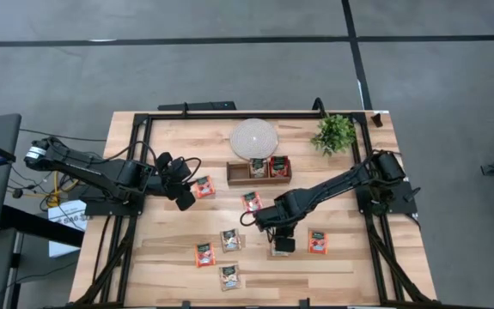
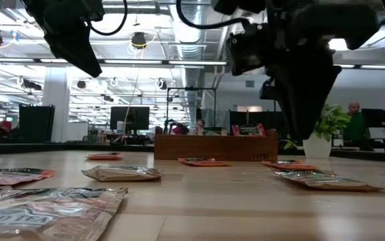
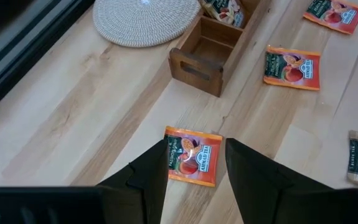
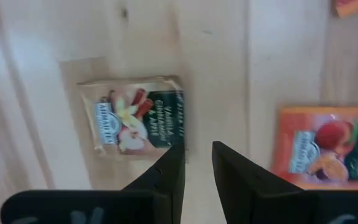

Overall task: Pick & Place Tea
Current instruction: Put the top right brown tea bag into the middle slot of the wooden organizer

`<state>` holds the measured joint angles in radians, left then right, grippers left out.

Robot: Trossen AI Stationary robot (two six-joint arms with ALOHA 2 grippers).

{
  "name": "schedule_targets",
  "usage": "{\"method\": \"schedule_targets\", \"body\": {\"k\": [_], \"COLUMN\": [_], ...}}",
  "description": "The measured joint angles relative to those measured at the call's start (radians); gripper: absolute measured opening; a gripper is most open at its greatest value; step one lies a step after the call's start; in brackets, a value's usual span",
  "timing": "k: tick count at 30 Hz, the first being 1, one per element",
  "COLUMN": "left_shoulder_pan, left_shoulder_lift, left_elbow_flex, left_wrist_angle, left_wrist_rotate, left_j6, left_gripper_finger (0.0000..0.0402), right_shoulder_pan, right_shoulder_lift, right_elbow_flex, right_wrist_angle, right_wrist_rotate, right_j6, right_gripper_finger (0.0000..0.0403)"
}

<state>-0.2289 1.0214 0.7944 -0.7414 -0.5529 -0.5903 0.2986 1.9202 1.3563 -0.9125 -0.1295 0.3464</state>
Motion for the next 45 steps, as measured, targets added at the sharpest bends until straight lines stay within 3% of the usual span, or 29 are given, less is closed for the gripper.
{"method": "schedule_targets", "body": {"k": [21, 45], "left_shoulder_pan": [0.0, 0.0], "left_shoulder_lift": [0.0, 0.0], "left_elbow_flex": [0.0, 0.0], "left_wrist_angle": [0.001, 0.002], "left_wrist_rotate": [0.0, 0.0], "left_j6": [0.0, 0.0], "left_gripper_finger": [0.0151, 0.0151], "right_shoulder_pan": [0.054, 0.046], "right_shoulder_lift": [0.0, -0.004], "right_elbow_flex": [-0.003, -0.181], "right_wrist_angle": [0.066, 0.235], "right_wrist_rotate": [0.05, 0.024], "right_j6": [-0.015, 0.039], "right_gripper_finger": [0.0072, 0.0069]}}
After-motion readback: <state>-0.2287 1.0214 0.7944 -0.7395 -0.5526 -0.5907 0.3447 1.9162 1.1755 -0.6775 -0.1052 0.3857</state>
